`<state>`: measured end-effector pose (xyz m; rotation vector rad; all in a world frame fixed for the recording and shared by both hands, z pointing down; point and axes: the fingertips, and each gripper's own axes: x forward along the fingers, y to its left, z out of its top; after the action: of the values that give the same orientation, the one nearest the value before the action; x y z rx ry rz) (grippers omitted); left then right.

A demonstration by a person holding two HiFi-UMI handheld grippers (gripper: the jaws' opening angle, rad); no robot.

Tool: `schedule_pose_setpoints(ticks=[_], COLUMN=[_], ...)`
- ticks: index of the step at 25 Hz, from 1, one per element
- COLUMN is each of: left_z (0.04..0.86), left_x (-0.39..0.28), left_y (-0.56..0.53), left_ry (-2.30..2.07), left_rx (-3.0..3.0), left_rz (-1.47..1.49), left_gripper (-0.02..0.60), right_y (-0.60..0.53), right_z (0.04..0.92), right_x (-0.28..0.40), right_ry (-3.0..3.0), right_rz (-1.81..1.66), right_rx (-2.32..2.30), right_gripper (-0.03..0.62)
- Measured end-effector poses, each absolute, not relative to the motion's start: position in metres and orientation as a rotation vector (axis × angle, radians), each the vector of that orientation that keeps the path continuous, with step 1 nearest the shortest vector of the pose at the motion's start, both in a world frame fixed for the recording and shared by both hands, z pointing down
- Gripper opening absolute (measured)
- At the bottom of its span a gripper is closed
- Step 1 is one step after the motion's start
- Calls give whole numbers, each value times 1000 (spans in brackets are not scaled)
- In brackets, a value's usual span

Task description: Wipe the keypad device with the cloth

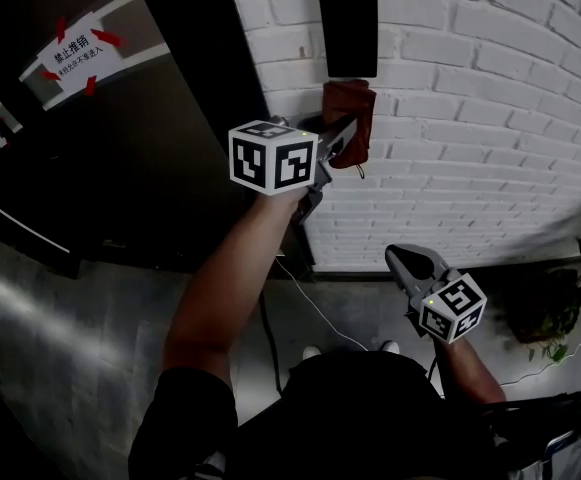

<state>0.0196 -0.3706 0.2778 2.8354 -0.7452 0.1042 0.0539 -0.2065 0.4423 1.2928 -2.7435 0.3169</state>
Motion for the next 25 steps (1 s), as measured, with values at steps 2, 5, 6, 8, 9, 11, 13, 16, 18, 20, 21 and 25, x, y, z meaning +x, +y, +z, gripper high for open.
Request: schedule_pose_setpoints(ticks=[2, 5, 6, 8, 9, 11, 13, 16, 18, 20, 21, 25], left_z=[291, 316, 325, 344, 353, 369, 380, 395, 405, 416, 421, 421], left_x=[18, 11, 7, -1, -5, -13, -23, -35, -42, -48, -51, -56], left_y=[-363, -344, -335, -315, -305, -287, -271, -245, -227, -210, -203, -173], left_ry=[-721, -668, -647, -607, -593, -571, -554, -549, -561, -589, -607, -659], left_rx=[2835, 2831, 2829, 2833, 2841, 2858, 2860, 2843, 2828, 2810, 2799, 2773], left_rz=[127, 144, 146, 164, 177, 189, 159, 98, 68, 61, 62, 12], left_gripper=[61, 61, 61, 61, 61, 61, 61, 61, 61, 61, 61, 61], right_y=[-202, -193, -191, -185, -181, -174, -169, -159, -152, -146, -142, -127], right_z=[442, 441, 442, 440, 438, 439, 445, 453, 453, 450, 448, 443], right_x=[49, 43, 41, 34, 29, 20, 14, 4, 1, 2, 3, 15], right_ry=[-2732, -2713, -2709, -2705, -2707, -2707, -2685, -2664, -2668, -2674, -2674, -2699], right_rz=[315, 316, 323, 371, 409, 438, 383, 340, 328, 314, 311, 302], right_rx=[1314, 1361, 1378, 1409, 1421, 1443, 1450, 1424, 1415, 1414, 1413, 1374], right_gripper=[-9, -9, -9, -9, -9, -9, -9, -9, -9, -9, -9, -9])
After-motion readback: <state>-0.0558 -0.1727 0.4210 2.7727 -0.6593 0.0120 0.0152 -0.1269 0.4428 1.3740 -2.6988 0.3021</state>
